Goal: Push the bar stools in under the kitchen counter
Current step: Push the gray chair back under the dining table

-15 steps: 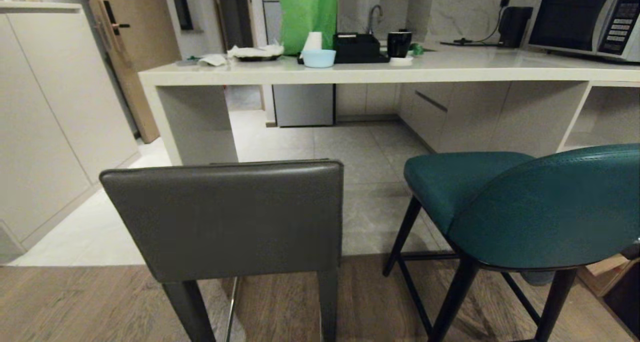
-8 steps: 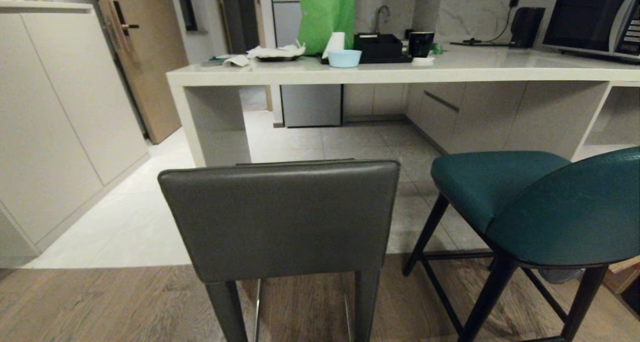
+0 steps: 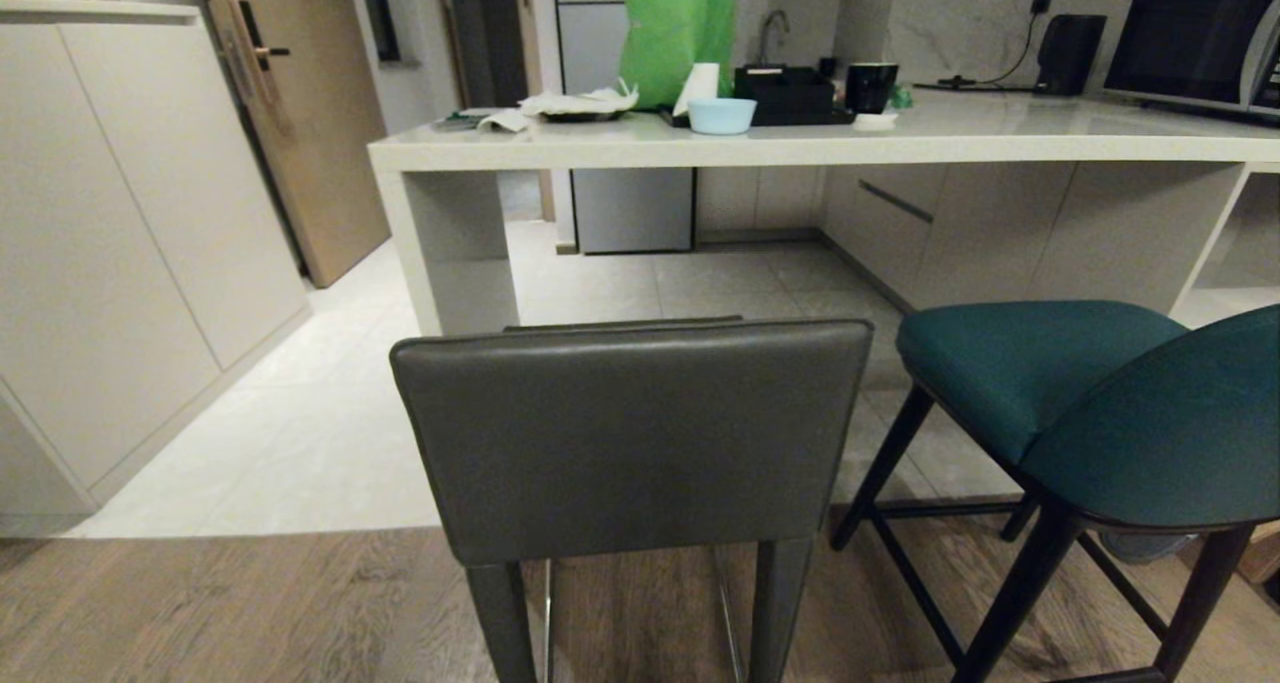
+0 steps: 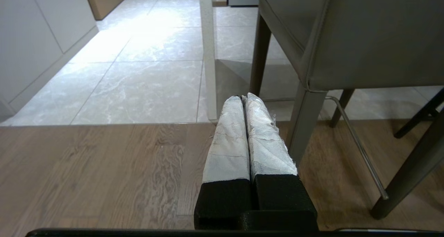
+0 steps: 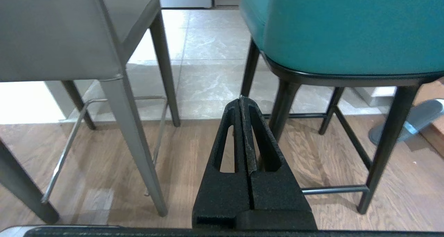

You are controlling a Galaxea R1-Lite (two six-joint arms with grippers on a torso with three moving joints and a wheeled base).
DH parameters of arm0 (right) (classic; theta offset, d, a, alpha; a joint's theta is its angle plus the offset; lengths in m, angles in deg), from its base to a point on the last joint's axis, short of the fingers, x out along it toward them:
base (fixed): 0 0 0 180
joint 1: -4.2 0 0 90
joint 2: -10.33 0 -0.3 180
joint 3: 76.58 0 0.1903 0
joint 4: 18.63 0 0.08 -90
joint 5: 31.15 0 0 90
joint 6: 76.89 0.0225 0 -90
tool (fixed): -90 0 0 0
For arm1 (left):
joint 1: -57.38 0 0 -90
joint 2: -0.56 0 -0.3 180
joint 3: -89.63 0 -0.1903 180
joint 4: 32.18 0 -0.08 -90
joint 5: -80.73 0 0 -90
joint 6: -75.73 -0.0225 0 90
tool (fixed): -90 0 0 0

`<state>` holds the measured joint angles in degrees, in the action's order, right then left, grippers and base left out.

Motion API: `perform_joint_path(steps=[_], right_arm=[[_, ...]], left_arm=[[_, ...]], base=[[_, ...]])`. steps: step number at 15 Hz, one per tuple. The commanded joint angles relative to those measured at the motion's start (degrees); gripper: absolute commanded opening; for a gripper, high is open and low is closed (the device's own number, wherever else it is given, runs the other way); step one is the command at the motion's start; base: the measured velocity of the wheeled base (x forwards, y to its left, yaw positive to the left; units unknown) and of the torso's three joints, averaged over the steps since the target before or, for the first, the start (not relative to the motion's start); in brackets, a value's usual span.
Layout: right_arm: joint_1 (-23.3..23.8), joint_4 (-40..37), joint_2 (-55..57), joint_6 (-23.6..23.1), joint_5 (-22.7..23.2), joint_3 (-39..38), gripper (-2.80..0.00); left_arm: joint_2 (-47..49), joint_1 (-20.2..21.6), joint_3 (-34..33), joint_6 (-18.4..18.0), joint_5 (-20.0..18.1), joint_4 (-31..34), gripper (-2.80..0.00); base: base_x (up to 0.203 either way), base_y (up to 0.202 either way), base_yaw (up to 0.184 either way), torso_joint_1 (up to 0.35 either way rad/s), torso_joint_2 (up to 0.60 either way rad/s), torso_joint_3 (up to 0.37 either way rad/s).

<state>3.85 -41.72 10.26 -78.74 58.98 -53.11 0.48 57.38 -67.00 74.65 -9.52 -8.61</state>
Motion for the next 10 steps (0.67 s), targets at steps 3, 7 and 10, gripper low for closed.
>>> perform_joint_path(steps=[3, 7, 10], right_arm=[[0.07, -1.13, 0.17, -1.72, 0.0, 0.27, -2.8], [-0.01, -2.45, 13.8, -0.04, 0.97, 9.06, -2.8], [-0.14, 9.96, 33.93, 0.27, 1.41, 14.35, -2.8]], left_arm=[[0.07, 0.02, -0.02, -1.06, -0.39, -0.01, -2.8], [1.0, 0.08, 0.88, -6.89, -3.29, 1.14, -2.8], [8.42, 0.02, 8.84, -2.68, -5.41, 0.04, -2.8]], base=[[0.0, 0.0, 0.0, 0.0, 0.0, 0.0], [0.0, 0.0, 0.0, 0.0, 0.0, 0.0], [0.0, 0.0, 0.0, 0.0, 0.0, 0.0]])
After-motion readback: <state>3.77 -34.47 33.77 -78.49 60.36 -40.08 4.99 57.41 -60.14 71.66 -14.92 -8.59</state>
